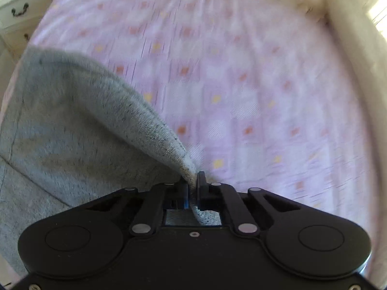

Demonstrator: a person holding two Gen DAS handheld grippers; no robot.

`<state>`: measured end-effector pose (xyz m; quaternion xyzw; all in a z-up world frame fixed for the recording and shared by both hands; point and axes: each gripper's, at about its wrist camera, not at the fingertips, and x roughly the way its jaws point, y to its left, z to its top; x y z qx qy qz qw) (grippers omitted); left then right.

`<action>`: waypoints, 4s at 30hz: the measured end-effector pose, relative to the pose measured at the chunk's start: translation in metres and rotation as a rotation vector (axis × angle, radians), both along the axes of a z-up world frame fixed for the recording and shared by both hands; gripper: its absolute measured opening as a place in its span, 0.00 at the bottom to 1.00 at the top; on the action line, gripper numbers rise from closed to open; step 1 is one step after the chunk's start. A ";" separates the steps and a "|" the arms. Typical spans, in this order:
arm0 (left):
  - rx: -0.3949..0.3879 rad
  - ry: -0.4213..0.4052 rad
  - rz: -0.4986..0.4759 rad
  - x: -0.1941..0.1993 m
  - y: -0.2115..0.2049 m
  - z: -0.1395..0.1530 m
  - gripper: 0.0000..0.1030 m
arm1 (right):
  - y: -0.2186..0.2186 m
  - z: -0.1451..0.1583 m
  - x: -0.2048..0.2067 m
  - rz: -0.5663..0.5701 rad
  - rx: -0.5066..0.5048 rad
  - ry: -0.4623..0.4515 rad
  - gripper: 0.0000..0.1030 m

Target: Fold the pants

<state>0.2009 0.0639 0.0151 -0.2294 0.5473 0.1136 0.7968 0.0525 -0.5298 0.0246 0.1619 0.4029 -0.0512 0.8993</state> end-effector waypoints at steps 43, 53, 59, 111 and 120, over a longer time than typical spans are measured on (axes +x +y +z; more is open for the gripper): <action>-0.032 0.024 -0.278 -0.176 -0.041 -0.020 0.09 | -0.038 -0.037 -0.081 -0.116 -0.085 0.083 0.04; -0.053 0.173 -0.231 -0.164 -0.035 -0.041 0.13 | -0.035 -0.035 -0.068 -0.092 -0.118 -0.050 0.21; -0.043 0.166 -0.229 -0.162 -0.054 -0.047 0.13 | -0.041 -0.056 -0.018 -0.052 -0.062 -0.041 0.22; 0.030 0.521 -0.366 -0.160 0.056 -0.037 0.35 | 0.223 0.094 0.020 0.614 -0.031 -0.163 0.08; 0.169 0.106 -0.286 -0.172 0.137 0.055 0.40 | 0.318 0.056 0.019 0.788 0.018 -0.055 0.08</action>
